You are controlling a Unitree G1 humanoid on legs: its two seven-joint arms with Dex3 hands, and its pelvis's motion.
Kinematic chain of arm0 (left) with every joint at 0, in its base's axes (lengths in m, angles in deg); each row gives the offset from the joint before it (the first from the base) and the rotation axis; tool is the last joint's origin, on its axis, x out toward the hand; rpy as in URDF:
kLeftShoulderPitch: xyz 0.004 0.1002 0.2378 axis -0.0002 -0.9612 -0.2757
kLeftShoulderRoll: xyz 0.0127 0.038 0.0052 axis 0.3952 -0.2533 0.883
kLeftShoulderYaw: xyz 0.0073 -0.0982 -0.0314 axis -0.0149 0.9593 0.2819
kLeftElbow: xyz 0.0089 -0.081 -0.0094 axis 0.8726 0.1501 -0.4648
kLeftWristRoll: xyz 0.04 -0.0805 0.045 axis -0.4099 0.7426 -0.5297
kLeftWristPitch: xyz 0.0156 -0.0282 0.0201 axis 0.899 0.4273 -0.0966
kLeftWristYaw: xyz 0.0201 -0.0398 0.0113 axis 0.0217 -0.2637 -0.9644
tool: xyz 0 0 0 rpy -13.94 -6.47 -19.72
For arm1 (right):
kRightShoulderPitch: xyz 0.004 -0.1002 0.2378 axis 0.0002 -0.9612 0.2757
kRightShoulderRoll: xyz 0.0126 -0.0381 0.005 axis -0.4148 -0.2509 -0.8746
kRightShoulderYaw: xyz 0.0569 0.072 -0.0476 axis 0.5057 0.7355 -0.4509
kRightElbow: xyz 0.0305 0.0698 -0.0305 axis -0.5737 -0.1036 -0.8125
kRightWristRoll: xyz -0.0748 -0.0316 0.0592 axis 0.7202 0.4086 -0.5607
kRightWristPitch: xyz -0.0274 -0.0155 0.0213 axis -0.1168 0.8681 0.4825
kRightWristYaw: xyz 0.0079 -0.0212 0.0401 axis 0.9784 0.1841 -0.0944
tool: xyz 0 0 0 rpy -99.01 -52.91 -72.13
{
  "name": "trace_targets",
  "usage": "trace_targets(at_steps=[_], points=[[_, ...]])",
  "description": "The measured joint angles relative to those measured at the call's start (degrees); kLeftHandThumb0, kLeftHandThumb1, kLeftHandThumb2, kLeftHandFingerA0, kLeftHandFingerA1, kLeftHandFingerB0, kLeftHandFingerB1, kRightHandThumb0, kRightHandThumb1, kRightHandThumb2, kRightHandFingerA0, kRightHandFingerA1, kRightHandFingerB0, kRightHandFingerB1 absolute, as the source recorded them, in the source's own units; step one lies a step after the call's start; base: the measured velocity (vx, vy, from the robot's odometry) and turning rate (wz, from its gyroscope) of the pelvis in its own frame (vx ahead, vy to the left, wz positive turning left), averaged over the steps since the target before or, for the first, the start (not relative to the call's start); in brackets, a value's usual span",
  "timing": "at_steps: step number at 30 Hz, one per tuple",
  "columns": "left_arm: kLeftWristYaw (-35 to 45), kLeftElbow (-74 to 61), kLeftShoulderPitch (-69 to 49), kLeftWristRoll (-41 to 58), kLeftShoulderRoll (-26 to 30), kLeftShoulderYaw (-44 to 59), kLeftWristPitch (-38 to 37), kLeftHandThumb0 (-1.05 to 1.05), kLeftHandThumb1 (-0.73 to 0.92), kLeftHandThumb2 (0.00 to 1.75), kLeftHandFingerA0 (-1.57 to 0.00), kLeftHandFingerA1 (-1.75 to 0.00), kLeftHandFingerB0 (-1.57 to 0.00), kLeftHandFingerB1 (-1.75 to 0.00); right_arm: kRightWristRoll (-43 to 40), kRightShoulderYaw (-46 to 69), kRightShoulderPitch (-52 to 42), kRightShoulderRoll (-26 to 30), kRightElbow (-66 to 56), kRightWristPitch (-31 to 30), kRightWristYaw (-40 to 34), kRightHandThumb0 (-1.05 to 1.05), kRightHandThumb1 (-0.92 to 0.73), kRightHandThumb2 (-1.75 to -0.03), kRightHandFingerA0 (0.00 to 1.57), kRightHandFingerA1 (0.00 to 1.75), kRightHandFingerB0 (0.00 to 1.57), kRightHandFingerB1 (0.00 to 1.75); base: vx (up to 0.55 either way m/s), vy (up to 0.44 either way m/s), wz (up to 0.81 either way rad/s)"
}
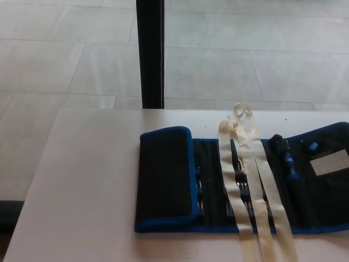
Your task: The robot uses its right hand to lift an edge of the toolkit kept in middle of the desk and make one fold in it
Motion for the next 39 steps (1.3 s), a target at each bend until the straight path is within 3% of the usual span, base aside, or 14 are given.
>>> trace_targets(at_steps=[1, 4, 10, 15, 18, 23, 30, 31, 34, 36, 37, 39], points=[[0.00, 0.13, 0.02, 0.18, 0.08, 0.33, 0.01, -0.74, 0.88, 0.65, -0.52, -0.69, -0.44, -0.54, -0.75, 0.40, 1.46, 0.50, -1.07, -0.46, -0.31, -0.78, -0.73, -0.62, 0.82, 0.70, 0.41, 0.69, 0.00, 0.000, 0.00], [0.01, 0.65, 0.30, 0.61, 0.25, 1.20, 0.04, -0.73, 0.89, 0.66, -0.52, -0.68, -0.42, -0.53, -3.16, 0.60, 5.90, 0.66, -6.84, -2.47, -1.13, -0.76, -0.70, -0.61, 0.78, 0.62, 0.46, 0.55, 0.00, 0.000, 0.00], [0.01, 1.19, 0.42, 0.71, 0.27, 1.35, 0.04, -0.76, 0.88, 0.66, -0.56, -0.71, -0.48, -0.61, -5.85, -2.04, 8.11, -2.72, -17.78, -4.95, -1.40, -0.78, -0.71, -0.61, 0.75, 0.61, 0.47, 0.50, 0.00, 0.000, 0.05], [0.04, 1.61, 0.63, 0.87, 0.29, 1.49, 0.04, -0.74, 0.89, 0.66, -0.51, -0.66, -0.40, -0.51, -8.44, -6.90, 6.89, -7.50, -27.47, -8.63, -1.18, -0.71, -0.76, -0.62, 0.59, 0.50, 0.37, 0.37, 0.00, 0.000, 0.00], [0.09, 1.62, 0.56, 0.94, 0.29, 1.49, 0.04, -0.74, 0.89, 0.66, -0.53, -0.70, -0.50, -0.61, -9.51, -9.89, 5.40, -8.37, -30.76, -11.02, -0.45, -0.64, -0.78, -0.63, 0.47, 0.45, 0.31, 0.36, 0.00, 0.000, 0.00], [0.10, 1.67, 0.46, 0.94, 0.30, 1.49, 0.04, -0.73, 0.88, 0.66, -0.51, -0.71, -0.42, -0.54, -10.35, -16.41, 1.58, -8.69, -35.17, -15.09, 1.65, -0.59, -0.78, -0.63, 0.49, 0.44, 0.35, 0.36, 0.00, 0.000, 0.00], [0.16, 1.82, 0.51, 1.48, 0.47, 1.55, 0.05, -0.74, 0.88, 0.66, -0.54, -0.72, -0.50, -0.62, -10.54, -26.53, -3.19, -8.75, -38.35, -20.92, 4.56, -0.57, -0.76, -0.63, 0.56, 0.49, 0.42, 0.39, 0.00, 0.000, 0.00], [0.16, 1.88, 0.55, 1.62, 0.65, 1.55, 0.09, -0.73, 0.88, 0.66, -0.53, -0.70, -0.50, -0.62, -10.47, -28.20, -3.59, -8.74, -38.35, -21.89, 4.94, -0.60, -0.61, -0.93, 0.52, 0.60, 0.35, 0.51, 0.00, 0.000, 0.00], [0.21, 2.03, 0.56, 1.91, 1.36, 1.61, 0.12, -0.75, 0.89, 0.66, -0.52, -0.67, -0.42, -0.54, -9.94, -31.90, -4.19, -8.09, -37.17, -23.83, 6.03, -0.60, -0.61, -0.94, 0.53, 0.60, 0.31, 0.50, 0.00, 0.000, 0.00], [0.42, 2.03, 0.41, 2.04, 1.62, 1.59, 0.11, -0.74, 0.89, 0.66, -0.51, -0.66, -0.42, -0.53, -9.23, -34.30, -4.37, -6.94, -35.72, -24.43, 7.05, -0.61, -0.60, -0.92, 0.54, 0.61, 0.33, 0.50, 0.00, 0.000, 0.00], [0.51, 2.03, 0.27, 2.10, 1.65, 1.59, 0.11, -0.75, 0.90, 0.66, -0.52, -0.67, -0.43, -0.53, -8.99, -35.06, -4.38, -6.55, -35.07, -24.62, 7.48, -0.58, -0.74, -0.62, 0.59, 0.49, 0.36, 0.37, 0.00, 0.000, 0.00], [0.60, 2.03, -0.03, 2.13, 1.66, 1.38, 0.11, -0.74, 0.90, 0.66, -0.54, -0.70, -0.47, -0.58, -8.39, -36.25, -4.37, -5.73, -33.53, -24.64, 8.27, -0.57, -0.74, -0.61, 0.58, 0.49, 0.37, 0.37, 0.00, 0.000, 0.00]])
